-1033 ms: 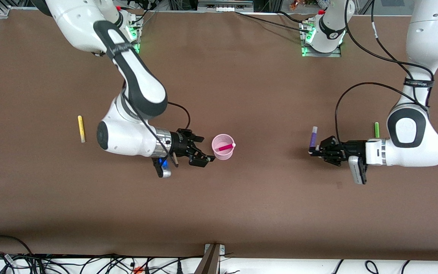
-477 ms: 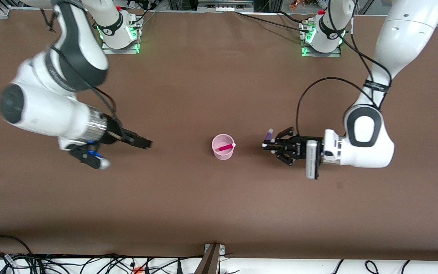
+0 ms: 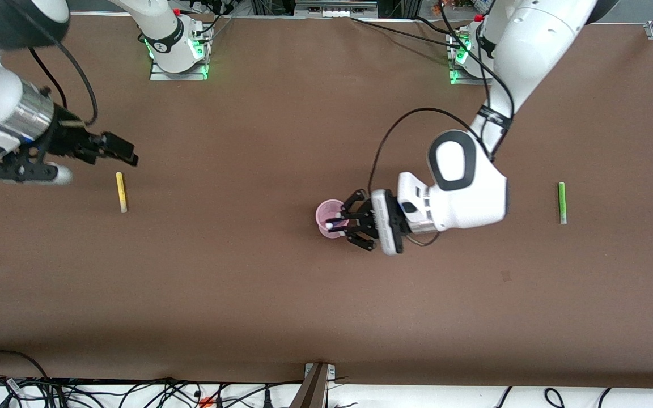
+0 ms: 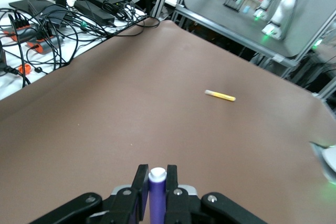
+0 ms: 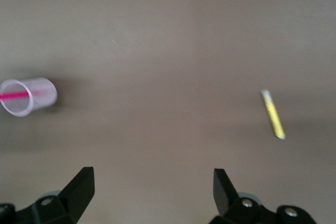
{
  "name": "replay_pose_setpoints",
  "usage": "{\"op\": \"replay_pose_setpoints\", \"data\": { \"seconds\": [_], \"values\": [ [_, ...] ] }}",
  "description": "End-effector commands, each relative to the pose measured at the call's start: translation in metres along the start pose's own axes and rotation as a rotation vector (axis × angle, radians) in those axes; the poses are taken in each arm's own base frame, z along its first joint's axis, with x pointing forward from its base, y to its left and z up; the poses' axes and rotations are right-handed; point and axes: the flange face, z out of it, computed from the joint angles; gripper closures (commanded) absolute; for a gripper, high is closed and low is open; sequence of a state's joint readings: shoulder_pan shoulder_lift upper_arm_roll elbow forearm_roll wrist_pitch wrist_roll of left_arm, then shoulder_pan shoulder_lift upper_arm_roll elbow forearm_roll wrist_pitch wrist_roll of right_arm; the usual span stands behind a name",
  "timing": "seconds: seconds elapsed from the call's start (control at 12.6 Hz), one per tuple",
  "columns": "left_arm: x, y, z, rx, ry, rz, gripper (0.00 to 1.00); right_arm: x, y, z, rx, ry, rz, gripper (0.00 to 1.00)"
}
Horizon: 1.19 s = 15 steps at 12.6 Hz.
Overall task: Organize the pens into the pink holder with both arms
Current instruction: 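Lower the purple pen into the pink cup and open the left gripper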
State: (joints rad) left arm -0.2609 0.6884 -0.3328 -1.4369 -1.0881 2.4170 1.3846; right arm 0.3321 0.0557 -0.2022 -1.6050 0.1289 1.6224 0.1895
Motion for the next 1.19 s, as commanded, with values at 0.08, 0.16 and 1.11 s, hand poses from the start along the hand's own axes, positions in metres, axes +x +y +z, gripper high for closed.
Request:
{"op": "replay_pose_setpoints", "data": {
  "seconds": [0.08, 0.16, 1.11],
  "values": [
    [0.001, 0.022, 0.043, 0.104, -0.007, 0.071, 1.0, -0.011, 0.0, -0.018, -0.05, 0.019, -0.06, 0.0],
    [0.0, 0.022, 0.043, 0.108, -0.031, 0.105, 1.0, -0.011, 0.002, -0.022, -0.066, 0.019, -0.059, 0.0],
    [-0.03, 0.028, 0.051, 0.1, -0.172, 0.186, 0.0, -0.006, 0.007, -0.032, -0.152, 0.032, -0.037, 0.0]
  ]
}}
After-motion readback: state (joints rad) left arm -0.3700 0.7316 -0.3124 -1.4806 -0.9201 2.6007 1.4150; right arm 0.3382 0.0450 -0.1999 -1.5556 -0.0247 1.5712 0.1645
